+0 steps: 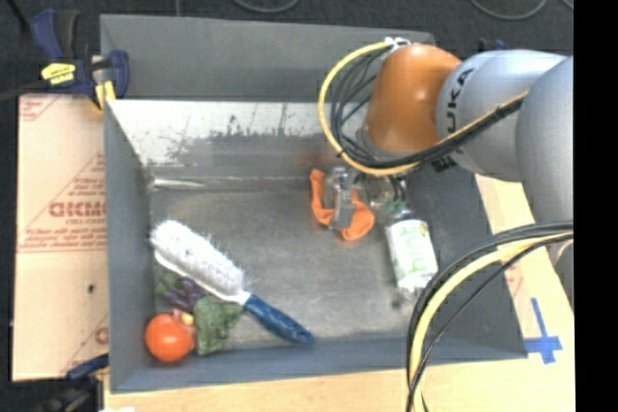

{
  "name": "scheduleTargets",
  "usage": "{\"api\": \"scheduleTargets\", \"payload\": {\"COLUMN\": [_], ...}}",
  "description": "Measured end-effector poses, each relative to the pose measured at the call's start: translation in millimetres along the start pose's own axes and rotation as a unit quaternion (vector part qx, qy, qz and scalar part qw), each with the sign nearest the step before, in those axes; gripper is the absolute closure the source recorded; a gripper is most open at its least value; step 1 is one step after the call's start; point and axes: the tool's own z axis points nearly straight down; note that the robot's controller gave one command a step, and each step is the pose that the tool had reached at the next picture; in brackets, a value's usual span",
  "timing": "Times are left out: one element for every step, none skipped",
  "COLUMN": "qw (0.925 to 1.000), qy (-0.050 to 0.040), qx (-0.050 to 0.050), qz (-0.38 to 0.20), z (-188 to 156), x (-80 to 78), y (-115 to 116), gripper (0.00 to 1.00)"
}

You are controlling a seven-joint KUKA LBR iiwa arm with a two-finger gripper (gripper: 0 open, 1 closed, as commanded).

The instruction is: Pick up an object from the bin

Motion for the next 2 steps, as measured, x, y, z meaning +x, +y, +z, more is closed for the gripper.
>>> {"api": "scheduleTargets", "payload": {"qw": [1.0000,1.0000], "qy": [0.0036,0.0003], "qx": [0.000,0.000], "qz": [0.001,0.005], "z": [-42,-104], "x": [4.5,6.1], "y": [-1,-3], "gripper": [1.00,1.00]}}
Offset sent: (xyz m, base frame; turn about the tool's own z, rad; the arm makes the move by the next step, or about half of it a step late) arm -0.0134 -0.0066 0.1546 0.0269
